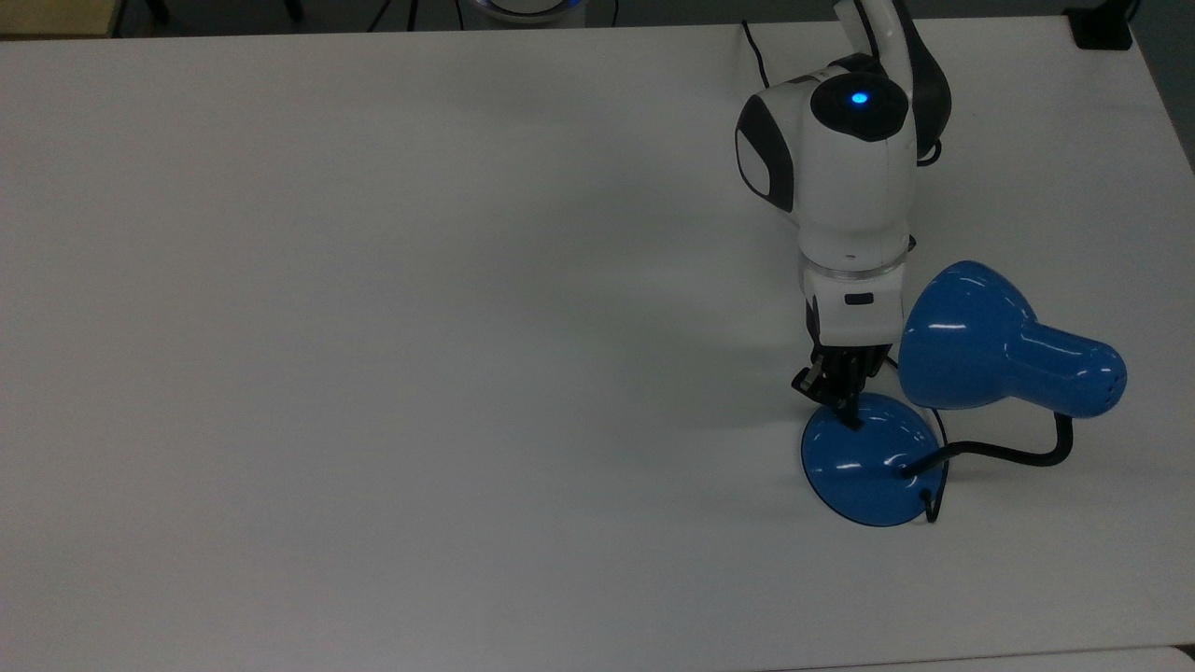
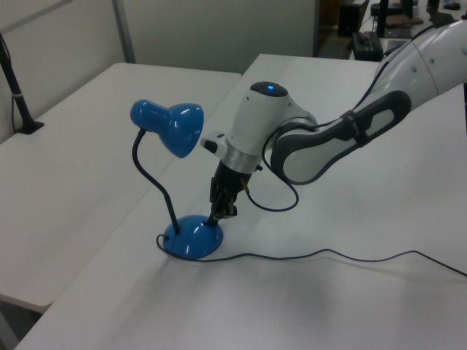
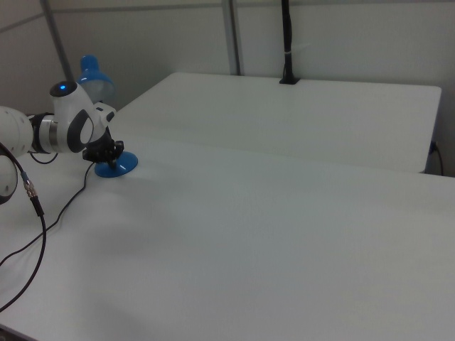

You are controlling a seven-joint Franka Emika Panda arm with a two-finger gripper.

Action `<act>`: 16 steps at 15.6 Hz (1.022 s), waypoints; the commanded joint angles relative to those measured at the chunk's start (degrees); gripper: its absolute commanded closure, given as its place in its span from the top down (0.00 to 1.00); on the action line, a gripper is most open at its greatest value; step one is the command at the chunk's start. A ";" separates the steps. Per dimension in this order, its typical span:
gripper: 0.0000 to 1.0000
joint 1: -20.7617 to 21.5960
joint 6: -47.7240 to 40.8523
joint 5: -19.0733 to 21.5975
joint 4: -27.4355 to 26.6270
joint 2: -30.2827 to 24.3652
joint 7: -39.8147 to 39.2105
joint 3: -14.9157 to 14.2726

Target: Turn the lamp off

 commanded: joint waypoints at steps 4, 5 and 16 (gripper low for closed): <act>0.00 0.65 0.97 0.34 -2.60 0.11 0.10 -0.71; 0.00 0.65 0.79 0.51 -3.48 -1.73 0.63 -0.71; 0.00 -18.39 -31.95 -3.08 -13.76 -26.60 17.06 4.46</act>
